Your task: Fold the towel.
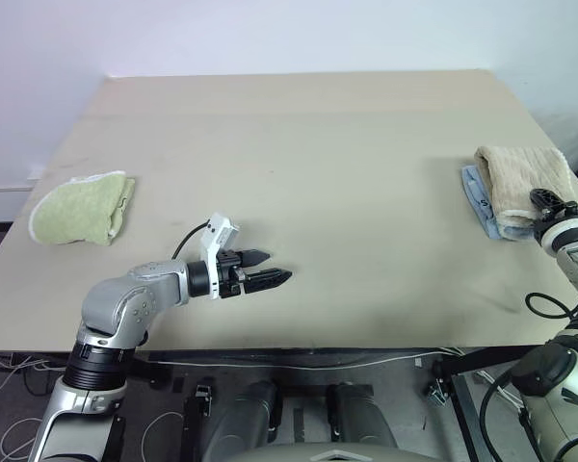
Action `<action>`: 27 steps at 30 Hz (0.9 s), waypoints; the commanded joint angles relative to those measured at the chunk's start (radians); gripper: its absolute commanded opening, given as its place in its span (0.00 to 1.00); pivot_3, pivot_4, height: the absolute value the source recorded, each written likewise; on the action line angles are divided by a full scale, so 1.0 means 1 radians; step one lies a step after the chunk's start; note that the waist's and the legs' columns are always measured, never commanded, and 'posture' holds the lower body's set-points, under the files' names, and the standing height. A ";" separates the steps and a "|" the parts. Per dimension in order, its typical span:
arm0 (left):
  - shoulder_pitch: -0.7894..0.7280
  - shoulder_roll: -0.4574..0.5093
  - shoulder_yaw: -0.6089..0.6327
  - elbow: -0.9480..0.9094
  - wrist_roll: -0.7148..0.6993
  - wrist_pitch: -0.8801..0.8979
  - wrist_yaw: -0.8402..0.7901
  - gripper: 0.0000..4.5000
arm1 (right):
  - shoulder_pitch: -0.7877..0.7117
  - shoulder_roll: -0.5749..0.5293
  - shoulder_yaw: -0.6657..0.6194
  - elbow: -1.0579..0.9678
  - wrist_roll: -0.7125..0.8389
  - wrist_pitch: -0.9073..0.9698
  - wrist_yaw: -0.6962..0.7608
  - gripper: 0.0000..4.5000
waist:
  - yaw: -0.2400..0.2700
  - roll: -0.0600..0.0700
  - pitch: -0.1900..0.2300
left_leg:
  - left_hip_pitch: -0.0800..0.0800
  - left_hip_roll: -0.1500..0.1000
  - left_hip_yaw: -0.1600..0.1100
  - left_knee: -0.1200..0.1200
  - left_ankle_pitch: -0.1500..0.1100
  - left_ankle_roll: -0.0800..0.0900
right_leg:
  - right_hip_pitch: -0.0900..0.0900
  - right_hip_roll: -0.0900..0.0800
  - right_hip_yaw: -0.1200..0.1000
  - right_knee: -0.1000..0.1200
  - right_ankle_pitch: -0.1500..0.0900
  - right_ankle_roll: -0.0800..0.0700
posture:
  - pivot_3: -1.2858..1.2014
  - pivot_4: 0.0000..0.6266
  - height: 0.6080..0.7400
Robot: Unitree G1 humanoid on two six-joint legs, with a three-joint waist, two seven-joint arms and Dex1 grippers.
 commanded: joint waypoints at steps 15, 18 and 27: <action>-0.016 -0.004 -0.005 0.016 0.011 -0.030 -0.024 1.00 | 0.109 -0.156 -0.125 -0.148 0.109 0.076 0.006 1.00 | 0.002 0.000 0.000 | 0.000 0.000 0.000 0.000 0.000 0.000 | 0.000 0.000 0.000 0.000 0.000 0.000 | 0.52 0.24 1.00; -0.023 -0.009 -0.005 0.027 0.015 -0.033 -0.030 1.00 | 0.133 -0.175 -0.125 -0.174 0.089 0.043 0.008 1.00 | 0.001 0.001 0.000 | 0.000 0.000 0.000 0.000 0.000 0.000 | 0.001 0.000 0.000 0.000 0.000 0.000 | 0.52 0.24 1.00; -0.027 -0.012 -0.013 0.018 0.084 -0.181 -0.075 1.00 | 0.179 -0.193 0.328 -0.677 -0.024 -0.009 0.320 1.00 | -0.023 0.007 -0.001 | 0.001 0.000 0.001 0.001 0.000 0.000 | 0.000 0.000 0.001 0.002 0.000 0.000 | 0.52 0.24 1.00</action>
